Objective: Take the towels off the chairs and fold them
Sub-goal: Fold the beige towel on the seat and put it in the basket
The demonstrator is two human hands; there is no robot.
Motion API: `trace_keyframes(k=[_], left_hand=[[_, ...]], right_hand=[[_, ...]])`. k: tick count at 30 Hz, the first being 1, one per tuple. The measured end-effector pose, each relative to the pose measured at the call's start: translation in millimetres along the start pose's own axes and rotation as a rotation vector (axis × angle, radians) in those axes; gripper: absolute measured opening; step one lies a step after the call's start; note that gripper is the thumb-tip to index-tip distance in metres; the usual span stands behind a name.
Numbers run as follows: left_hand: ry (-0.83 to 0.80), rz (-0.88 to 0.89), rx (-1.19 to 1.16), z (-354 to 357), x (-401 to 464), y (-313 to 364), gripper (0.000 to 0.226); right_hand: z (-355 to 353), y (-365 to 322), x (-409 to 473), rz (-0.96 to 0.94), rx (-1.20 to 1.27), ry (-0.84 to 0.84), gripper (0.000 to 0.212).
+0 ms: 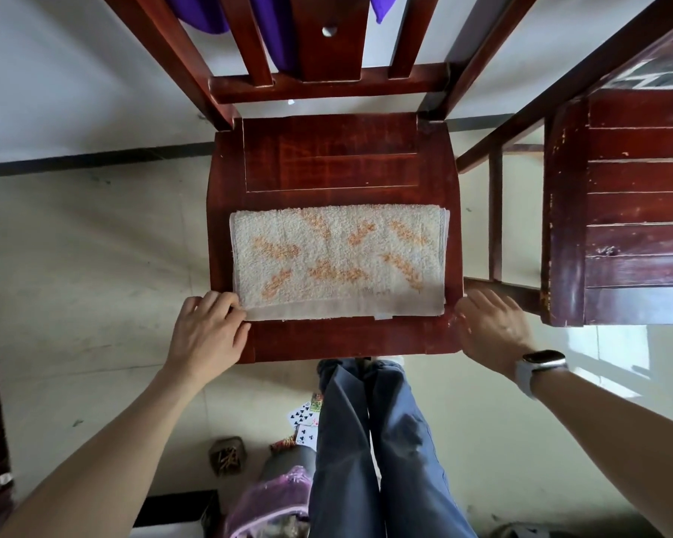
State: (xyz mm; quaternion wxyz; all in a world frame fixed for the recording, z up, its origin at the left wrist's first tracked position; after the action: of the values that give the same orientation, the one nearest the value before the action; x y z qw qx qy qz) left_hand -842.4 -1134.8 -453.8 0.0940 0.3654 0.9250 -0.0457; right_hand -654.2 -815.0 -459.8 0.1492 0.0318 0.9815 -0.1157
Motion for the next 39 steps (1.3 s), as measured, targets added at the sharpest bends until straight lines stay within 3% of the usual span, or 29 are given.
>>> trace_keyframes(k=[2,6,11,14,18,23,26,30,33,35,39], left_hand=[[0.018,-0.011,-0.086,-9,4,8,0.027],[0.067,-0.011,-0.181,-18,29,37,0.019],[-0.193,-0.076,-0.168,3,77,65,0.094],[-0.348,-0.140,-0.140,18,86,65,0.124],[-0.427,-0.183,-0.108,27,89,59,0.131],[-0.414,-0.182,-0.087,27,91,56,0.123],[-0.275,-0.191,-0.120,17,82,59,0.091],[-0.226,-0.202,-0.133,16,64,77,0.070],[-0.281,-0.241,-0.161,25,60,82,0.071],[-0.318,-0.277,-0.175,30,60,81,0.075],[-0.294,-0.264,-0.178,31,62,80,0.079]], right_hand=[[-12,-8,3,-0.017,-0.002,0.095,0.019],[-24,-42,42,-0.103,-0.060,0.198,0.024],[-2,-75,104,-0.160,-0.134,0.009,0.063],[15,-73,117,-0.204,-0.099,-0.048,0.080],[27,-61,119,-0.181,-0.086,-0.107,0.095],[14,-59,115,-0.211,-0.020,-0.142,0.082],[-3,-42,101,-0.018,0.150,-0.023,0.061],[-19,-5,74,0.574,0.400,0.311,0.037],[-6,6,66,0.835,0.518,0.198,0.032],[3,7,67,0.897,0.570,0.094,0.034],[14,9,75,0.943,0.590,0.041,0.024]])
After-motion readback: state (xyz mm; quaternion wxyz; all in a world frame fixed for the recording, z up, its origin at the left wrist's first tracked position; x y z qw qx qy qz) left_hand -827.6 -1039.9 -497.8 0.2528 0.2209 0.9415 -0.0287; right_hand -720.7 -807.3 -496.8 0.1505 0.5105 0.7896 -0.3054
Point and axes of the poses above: each hand's wrist, its own x-axis towards the middle knuckle, its own z-axis out of the palm, y = z × x, the point moved 5 cm from there along x, towards the middle knuckle, and after that the axes turned 12 degrees about -z, right-handed, at the moved point
